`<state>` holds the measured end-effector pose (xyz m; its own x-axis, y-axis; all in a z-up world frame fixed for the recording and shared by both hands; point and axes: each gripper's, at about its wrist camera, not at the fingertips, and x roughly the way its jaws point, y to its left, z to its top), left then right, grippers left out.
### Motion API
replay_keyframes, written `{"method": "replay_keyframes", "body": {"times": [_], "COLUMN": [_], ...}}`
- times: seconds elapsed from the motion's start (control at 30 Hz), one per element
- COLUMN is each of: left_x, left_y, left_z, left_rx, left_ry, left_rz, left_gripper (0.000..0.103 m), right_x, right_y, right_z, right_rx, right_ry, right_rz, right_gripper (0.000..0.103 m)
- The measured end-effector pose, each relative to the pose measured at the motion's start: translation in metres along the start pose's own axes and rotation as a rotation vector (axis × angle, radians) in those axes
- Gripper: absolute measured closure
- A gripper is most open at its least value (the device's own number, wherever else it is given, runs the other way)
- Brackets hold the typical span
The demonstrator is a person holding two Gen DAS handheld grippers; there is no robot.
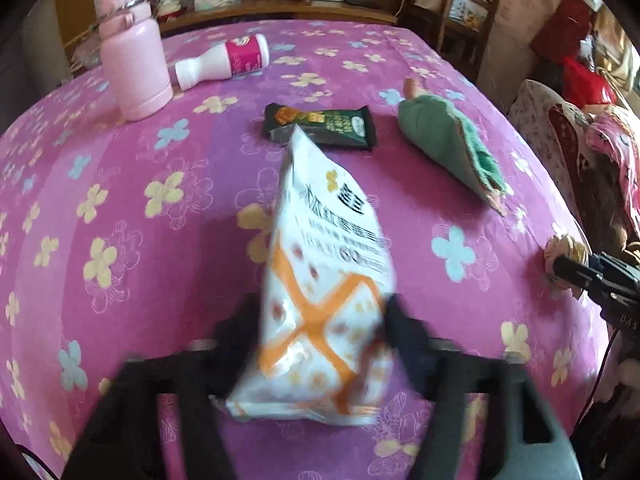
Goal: Collect trash
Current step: 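Grasp the orange-and-white snack bag with the left gripper while the right gripper grasps the beige crumpled paper, then carry the snack bag and beige paper over the white bin, open both grippers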
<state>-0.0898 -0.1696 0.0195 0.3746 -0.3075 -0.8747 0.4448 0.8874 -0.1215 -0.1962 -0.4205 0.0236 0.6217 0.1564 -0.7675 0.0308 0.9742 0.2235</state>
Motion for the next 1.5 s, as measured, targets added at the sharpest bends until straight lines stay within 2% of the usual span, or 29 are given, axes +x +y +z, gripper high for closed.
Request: {"method": "replay_keyframes", "body": {"times": [0.03, 0.1, 0.27, 0.57, 1.0, 1.3, 1.5], "left_x": [-0.002, -0.006, -0.02, -0.035, -0.016, -0.004, 0.007], "left_y": [0.001, 0.004, -0.015, -0.103, -0.225, -0.292, -0.32], "left_z": [0.001, 0.002, 0.006, 0.017, 0.026, 0.027, 0.029], "left_rx": [-0.015, -0.053, -0.069, 0.03, 0.193, 0.283, 0.303], "left_ry": [0.009, 0.012, -0.027, -0.066, -0.071, -0.057, -0.028], "left_rz": [-0.023, -0.073, -0.136, -0.247, -0.28, -0.307, -0.348], "left_gripper": [0.073, 0.073, 0.074, 0.073, 0.073, 0.073, 0.073], "right_x": [-0.002, -0.01, -0.033, -0.067, -0.116, -0.132, -0.135], "right_y": [0.001, 0.004, 0.005, -0.025, -0.104, -0.162, -0.192], "right_z": [0.0, 0.0, 0.002, -0.007, -0.033, -0.052, -0.063], "right_rx": [-0.006, -0.022, -0.028, 0.026, 0.153, 0.266, 0.322], "right_ry": [-0.008, -0.029, -0.079, -0.117, -0.159, -0.162, -0.152], "right_rz": [0.002, 0.007, 0.012, -0.037, -0.162, -0.251, -0.286], "right_gripper": [0.067, 0.068, 0.068, 0.068, 0.068, 0.068, 0.068]}}
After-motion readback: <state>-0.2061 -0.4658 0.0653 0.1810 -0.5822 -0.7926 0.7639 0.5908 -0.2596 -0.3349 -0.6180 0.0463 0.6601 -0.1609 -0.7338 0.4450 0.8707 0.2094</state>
